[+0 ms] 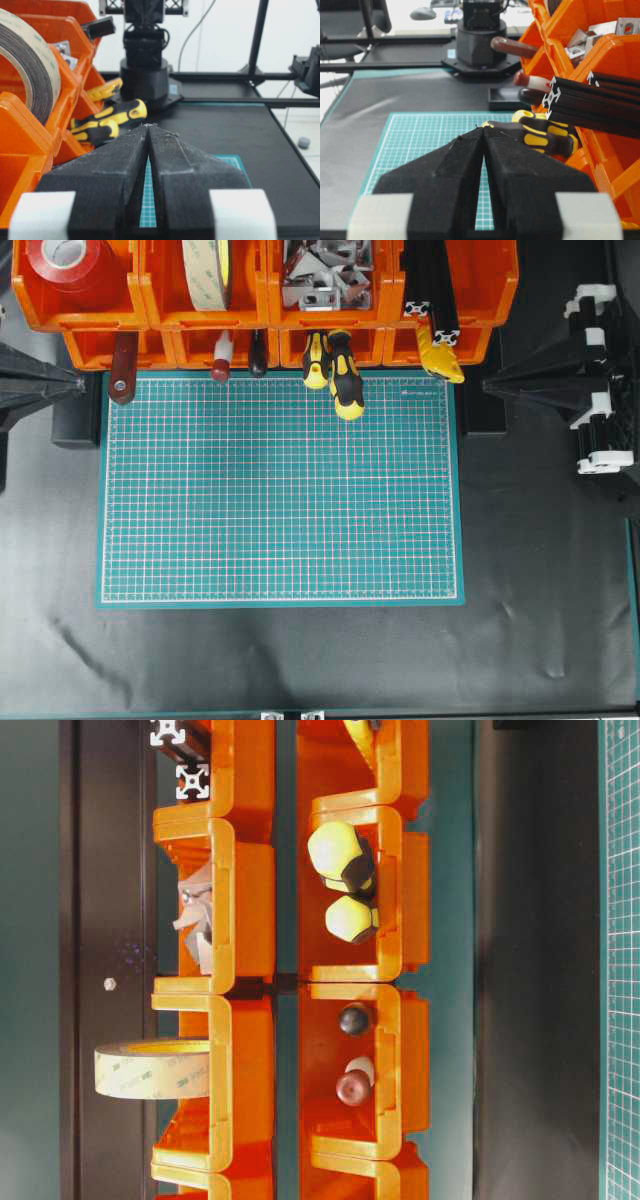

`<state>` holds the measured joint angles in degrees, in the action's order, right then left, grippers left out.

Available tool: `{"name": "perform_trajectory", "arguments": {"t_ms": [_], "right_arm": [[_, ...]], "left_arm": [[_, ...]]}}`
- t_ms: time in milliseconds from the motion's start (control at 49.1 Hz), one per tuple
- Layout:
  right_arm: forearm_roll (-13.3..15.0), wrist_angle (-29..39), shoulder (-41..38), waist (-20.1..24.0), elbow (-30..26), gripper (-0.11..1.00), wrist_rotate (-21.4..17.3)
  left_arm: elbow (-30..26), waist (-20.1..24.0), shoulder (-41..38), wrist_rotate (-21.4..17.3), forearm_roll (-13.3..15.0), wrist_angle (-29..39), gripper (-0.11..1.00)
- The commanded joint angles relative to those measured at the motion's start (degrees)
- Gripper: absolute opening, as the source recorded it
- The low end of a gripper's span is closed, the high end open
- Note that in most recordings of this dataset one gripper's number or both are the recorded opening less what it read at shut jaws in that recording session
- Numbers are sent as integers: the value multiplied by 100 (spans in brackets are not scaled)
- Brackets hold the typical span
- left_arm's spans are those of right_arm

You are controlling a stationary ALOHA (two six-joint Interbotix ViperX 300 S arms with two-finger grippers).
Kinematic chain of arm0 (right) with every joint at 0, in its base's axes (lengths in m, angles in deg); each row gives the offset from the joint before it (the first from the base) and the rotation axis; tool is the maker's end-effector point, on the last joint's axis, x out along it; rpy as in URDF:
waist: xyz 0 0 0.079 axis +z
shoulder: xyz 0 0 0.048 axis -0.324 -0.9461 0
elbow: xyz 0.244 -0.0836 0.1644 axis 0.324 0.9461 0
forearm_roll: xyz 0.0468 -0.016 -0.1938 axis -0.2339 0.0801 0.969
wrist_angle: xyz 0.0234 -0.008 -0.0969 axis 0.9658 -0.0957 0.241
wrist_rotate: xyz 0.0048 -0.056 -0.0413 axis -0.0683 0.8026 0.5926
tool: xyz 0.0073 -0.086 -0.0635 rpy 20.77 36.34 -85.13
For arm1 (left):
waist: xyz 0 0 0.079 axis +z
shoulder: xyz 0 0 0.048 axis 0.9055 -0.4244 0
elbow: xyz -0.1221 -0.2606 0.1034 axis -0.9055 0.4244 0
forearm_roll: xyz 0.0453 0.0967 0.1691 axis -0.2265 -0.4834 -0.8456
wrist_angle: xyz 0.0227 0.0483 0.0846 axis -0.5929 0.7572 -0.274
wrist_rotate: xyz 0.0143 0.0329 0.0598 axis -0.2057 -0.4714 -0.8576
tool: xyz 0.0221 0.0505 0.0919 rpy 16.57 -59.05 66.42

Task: Pick screwdriver from container rack with right arm.

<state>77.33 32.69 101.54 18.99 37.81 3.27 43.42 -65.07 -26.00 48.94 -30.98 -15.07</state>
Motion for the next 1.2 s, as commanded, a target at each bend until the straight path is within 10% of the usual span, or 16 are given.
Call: {"name": "perform_trajectory", "arguments": {"t_ms": [0,367,713,937,1182], "right_arm": [[-44,-44,-62,0,-70,2,-70],[-44,870,-290,246,-642,0,-747],[79,2874,-1538,870,-2303,0,-756],[668,3621,-2540,1222,-3287,0,-765],[1942,5229,-3542,1723,-4412,0,-826]], "left_arm": [[-158,-18,-141,123,-176,62,6],[-703,-158,-141,325,-185,853,0],[-861,-255,-70,343,-185,1380,0],[-861,-264,-70,343,-185,1380,0],[-861,-272,-70,352,-176,1380,0]]}}
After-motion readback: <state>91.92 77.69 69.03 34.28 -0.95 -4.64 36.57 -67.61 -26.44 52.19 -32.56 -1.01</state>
